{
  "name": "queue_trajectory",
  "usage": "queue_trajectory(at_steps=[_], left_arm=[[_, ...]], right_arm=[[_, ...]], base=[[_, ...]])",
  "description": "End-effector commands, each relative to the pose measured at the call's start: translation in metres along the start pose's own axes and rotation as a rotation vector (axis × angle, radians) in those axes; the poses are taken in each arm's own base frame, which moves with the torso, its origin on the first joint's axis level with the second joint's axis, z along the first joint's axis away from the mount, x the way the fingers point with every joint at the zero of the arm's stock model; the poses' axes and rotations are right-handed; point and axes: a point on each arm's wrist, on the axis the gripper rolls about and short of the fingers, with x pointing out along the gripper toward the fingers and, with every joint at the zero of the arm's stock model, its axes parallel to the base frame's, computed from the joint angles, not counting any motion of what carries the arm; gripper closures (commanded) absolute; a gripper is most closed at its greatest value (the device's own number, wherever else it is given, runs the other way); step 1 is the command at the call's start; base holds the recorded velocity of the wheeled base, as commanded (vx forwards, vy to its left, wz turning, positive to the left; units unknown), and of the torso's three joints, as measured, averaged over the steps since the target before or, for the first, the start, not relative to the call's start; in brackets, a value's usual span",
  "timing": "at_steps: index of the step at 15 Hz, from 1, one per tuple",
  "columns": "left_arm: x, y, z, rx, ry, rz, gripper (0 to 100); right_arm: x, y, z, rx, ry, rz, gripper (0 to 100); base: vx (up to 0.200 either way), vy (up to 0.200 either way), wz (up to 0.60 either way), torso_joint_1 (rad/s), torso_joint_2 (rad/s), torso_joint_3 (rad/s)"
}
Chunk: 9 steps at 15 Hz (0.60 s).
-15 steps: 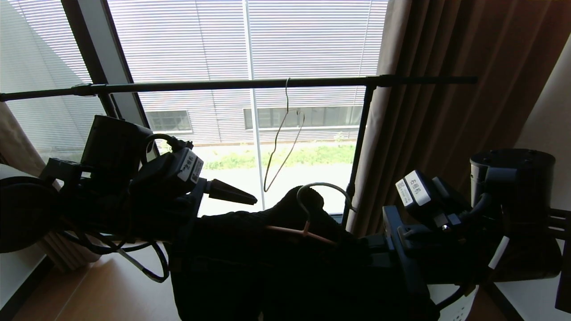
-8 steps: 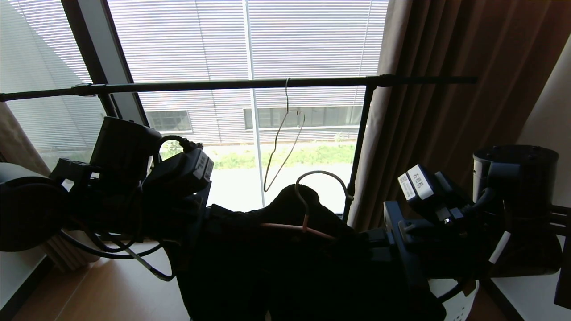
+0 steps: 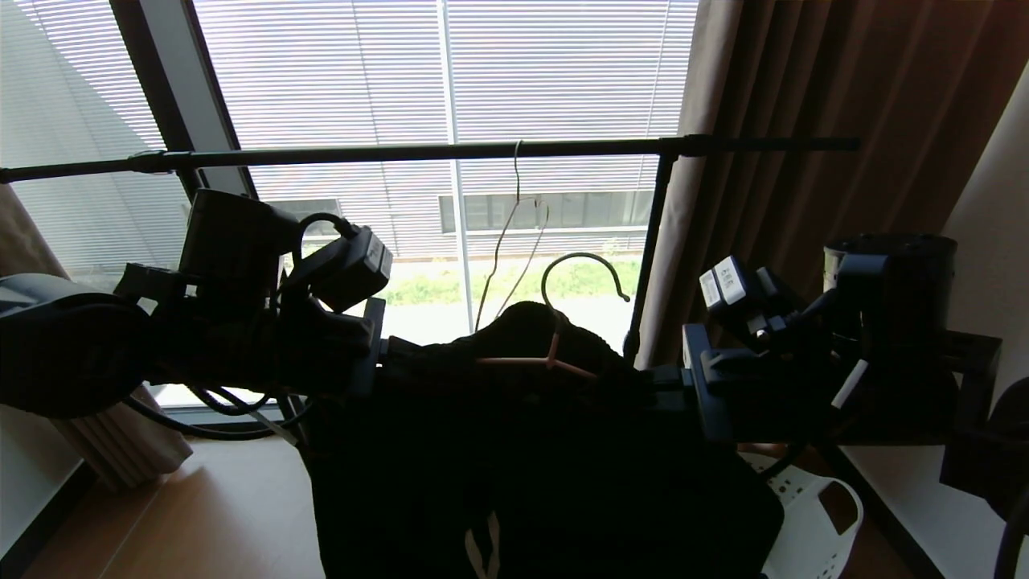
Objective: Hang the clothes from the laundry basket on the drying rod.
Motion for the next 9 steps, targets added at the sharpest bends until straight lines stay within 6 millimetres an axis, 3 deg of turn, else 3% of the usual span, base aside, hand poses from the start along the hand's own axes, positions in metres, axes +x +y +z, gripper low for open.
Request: queue_trajectory(at_steps=[1, 2, 4, 5, 9], left_arm=[[0.004, 0.01, -0.005, -0.011, -0.003, 0.012, 100], [0.004, 0.016, -0.006, -0.023, -0.007, 0.027, 100], [0.007, 0.02, -0.007, -0.032, -0.007, 0.026, 100], [0.007, 0.021, -0.007, -0.034, -0.008, 0.027, 100], [0.004, 0.022, -0.007, -0.049, -0.01, 0.035, 100]], right_arm=[[0.009, -0.016, -0.001, 0.011, 0.007, -0.016, 100], [0.013, -0.029, 0.001, 0.01, 0.001, -0.037, 100], [0.018, -0.035, 0.0, 0.013, 0.003, -0.038, 100], [0.022, -0.037, -0.006, 0.018, 0.019, -0.034, 0], [0.015, -0.037, -0.012, -0.011, 0.033, -0.047, 0]], base=[[0.0, 0.0, 0.0, 0.0, 0.0, 0.0], [0.0, 0.0, 0.0, 0.0, 0.0, 0.0], [0.0, 0.0, 0.0, 0.0, 0.0, 0.0], [0.0, 0.0, 0.0, 0.0, 0.0, 0.0], [0.0, 0.0, 0.0, 0.0, 0.0, 0.0]])
